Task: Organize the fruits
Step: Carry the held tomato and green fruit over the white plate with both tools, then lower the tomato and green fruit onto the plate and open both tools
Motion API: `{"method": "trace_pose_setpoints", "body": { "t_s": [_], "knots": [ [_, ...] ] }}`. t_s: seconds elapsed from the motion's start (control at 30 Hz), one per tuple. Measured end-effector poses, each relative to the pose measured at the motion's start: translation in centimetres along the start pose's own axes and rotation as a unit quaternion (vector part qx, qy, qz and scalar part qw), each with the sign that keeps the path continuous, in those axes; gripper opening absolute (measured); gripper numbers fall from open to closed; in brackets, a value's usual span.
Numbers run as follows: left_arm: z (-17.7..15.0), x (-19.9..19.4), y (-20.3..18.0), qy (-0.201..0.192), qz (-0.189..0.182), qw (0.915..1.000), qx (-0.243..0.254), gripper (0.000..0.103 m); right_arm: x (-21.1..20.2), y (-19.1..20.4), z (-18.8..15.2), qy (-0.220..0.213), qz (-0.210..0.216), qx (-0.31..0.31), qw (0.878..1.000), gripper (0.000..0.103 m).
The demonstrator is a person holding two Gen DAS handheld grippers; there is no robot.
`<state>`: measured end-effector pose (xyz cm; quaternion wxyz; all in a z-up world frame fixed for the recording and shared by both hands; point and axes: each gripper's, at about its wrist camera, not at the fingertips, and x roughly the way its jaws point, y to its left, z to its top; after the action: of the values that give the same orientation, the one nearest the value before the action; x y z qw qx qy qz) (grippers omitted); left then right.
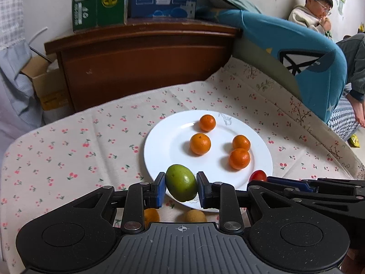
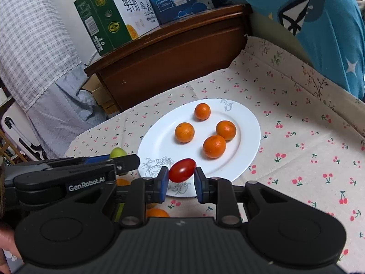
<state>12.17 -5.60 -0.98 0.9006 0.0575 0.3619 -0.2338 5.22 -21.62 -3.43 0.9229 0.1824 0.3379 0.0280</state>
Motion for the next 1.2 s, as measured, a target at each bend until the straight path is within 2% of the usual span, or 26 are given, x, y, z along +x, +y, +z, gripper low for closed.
{"method": "trace_pose_setpoints", "body": {
  "t_s": [0.43, 0.5, 0.7, 0.8, 0.93, 1.2],
  "knots": [
    [0.8, 3.3, -0.3, 0.026, 0.003, 0.9996, -0.001, 0.026, 2.4, -0.6, 0.4, 0.008, -0.013, 0.016, 1.0, 0.024],
    [0.9, 3.6, -0.3, 0.03, 0.004, 0.9995, 0.0, 0.026, 2.6, -0.9, 0.4, 0.01, -0.015, 0.024, 1.0, 0.027],
    [1.1, 3.3, -0.9, 0.023, 0.016, 0.9995, 0.012, 0.028, 2.6, -1.2, 0.4, 0.006, -0.021, 0.033, 0.999, 0.027],
    [1.1, 3.1, -1.1, 0.023, 0.024, 0.9993, 0.019, 0.031, 2.5, -1.2, 0.5, 0.004, -0.022, 0.035, 0.999, 0.028],
    [1.2, 2.7, -1.2, 0.017, 0.04, 0.9988, 0.024, 0.043, 2.2, -1.2, 0.6, 0.001, -0.025, 0.035, 0.999, 0.029],
    [0.9, 1.4, -1.1, 0.012, 0.05, 0.9983, 0.028, 0.05, 1.2, -0.7, 0.4, -0.003, -0.025, 0.025, 0.999, 0.033]
  ]
}}
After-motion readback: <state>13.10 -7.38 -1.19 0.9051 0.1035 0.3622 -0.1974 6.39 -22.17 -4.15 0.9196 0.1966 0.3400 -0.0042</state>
